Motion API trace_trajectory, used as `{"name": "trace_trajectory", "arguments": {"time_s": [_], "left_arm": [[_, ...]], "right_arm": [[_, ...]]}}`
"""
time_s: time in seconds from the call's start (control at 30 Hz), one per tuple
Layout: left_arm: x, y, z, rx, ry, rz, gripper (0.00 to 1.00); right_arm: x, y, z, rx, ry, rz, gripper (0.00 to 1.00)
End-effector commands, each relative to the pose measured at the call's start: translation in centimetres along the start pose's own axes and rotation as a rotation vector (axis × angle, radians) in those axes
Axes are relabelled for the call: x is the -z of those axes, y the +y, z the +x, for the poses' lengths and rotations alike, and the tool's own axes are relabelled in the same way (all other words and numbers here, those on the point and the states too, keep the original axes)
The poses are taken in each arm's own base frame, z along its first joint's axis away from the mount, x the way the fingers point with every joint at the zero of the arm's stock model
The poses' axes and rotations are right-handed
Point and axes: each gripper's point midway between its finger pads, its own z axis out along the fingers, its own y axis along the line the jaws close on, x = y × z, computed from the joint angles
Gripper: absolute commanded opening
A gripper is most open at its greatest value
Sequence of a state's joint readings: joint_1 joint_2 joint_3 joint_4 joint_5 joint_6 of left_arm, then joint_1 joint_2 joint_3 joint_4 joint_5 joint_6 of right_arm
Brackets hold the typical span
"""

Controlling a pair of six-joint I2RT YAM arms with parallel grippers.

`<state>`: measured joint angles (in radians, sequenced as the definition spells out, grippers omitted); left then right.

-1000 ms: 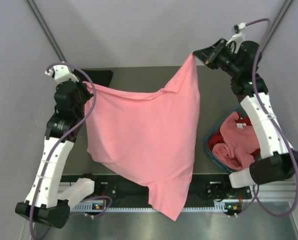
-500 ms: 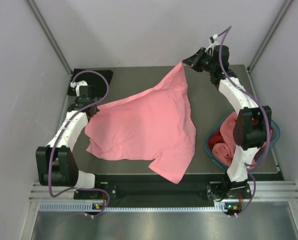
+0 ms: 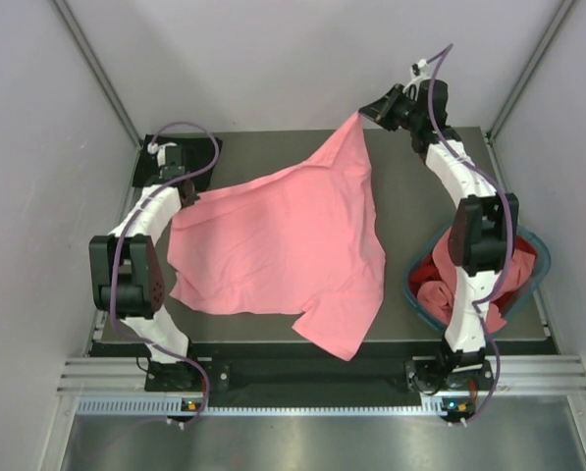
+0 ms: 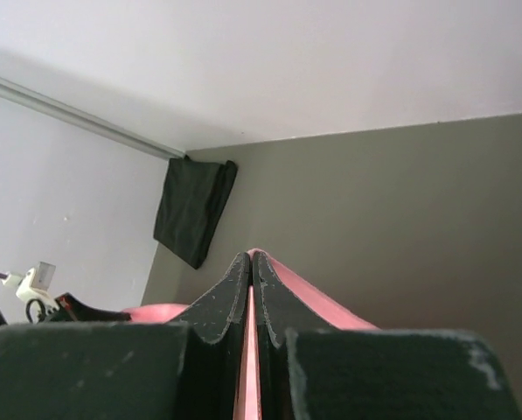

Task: Fold and stack the t-shirts
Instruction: Flatten the tshirt out

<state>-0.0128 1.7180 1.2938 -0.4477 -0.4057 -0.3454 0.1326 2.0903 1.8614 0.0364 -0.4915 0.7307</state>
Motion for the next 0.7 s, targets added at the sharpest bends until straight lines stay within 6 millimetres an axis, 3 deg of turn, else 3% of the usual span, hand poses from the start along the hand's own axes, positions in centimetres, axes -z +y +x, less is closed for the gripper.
{"name": "trace_trajectory", "arguments": {"time_s": [0.0, 0.07, 0.17, 0.2, 0.27, 0.3, 0.33, 0.4, 0.43, 0.5, 0.53, 0.57, 0.6, 0.63, 0.67], "left_arm": [[1.2, -0.6, -4.7, 0.049, -0.111, 0.023, 0.00], [2.0, -0.7, -6.0, 0.062, -0.142, 0.035, 0.00], [4.7, -0.5, -8.8, 0.098, -0.220, 0.062, 0.00], [6.6, -0.2, -10.2, 0.119, -0.265, 0.078, 0.00], [8.6, 0.4, -11.3, 0.140, -0.310, 0.094, 0.00], [10.7, 1.0, -12.3, 0.161, -0.355, 0.110, 0.00], [11.9, 1.4, -12.6, 0.171, -0.378, 0.118, 0.00], [15.2, 2.6, -13.4, 0.202, -0.444, 0.142, 0.00], [16.3, 3.1, -13.5, 0.212, -0.465, 0.150, 0.00], [19.5, 4.5, -13.6, 0.240, -0.527, 0.172, 0.00], [26.5, 4.8, -21.7, 0.416, -0.908, 0.308, 0.00], [25.1, 5.2, -18.6, 0.361, -0.790, 0.266, 0.00], [27.4, 7.9, -18.2, 0.069, -0.868, 0.137, 0.00], [29.0, 7.1, -17.9, 0.218, -0.876, 0.235, 0.00], [30.1, 8.4, -17.5, 0.234, -0.896, 0.191, 0.99]], "right_arm": [[1.1, 2.4, -4.8, 0.043, -0.104, -0.075, 0.00], [1.7, 3.6, -5.8, 0.044, -0.121, -0.094, 0.00], [3.5, 6.6, -7.7, 0.063, -0.164, -0.134, 0.00], [4.1, 7.5, -8.2, 0.068, -0.174, -0.146, 0.00], [6.4, 10.6, -9.5, 0.094, -0.213, -0.183, 0.00], [7.1, 11.3, -9.6, 0.100, -0.218, -0.191, 0.00], [9.4, 13.9, -10.6, 0.128, -0.253, -0.221, 0.00], [11.4, 15.5, -10.6, 0.143, -0.272, -0.232, 0.00], [14.0, 18.1, -11.1, 0.167, -0.301, -0.258, 0.00], [16.1, 19.8, -10.7, 0.199, -0.309, -0.262, 0.00], [19.1, 22.6, -10.8, 0.235, -0.343, -0.291, 0.00], [20.1, 23.1, -10.4, 0.258, -0.344, -0.283, 0.00], [20.7, 23.5, -9.3, 0.256, -0.330, -0.272, 0.00], [23.5, 25.8, -9.2, 0.284, -0.361, -0.300, 0.00], [24.4, 26.3, -8.5, 0.300, -0.354, -0.300, 0.00]]}}
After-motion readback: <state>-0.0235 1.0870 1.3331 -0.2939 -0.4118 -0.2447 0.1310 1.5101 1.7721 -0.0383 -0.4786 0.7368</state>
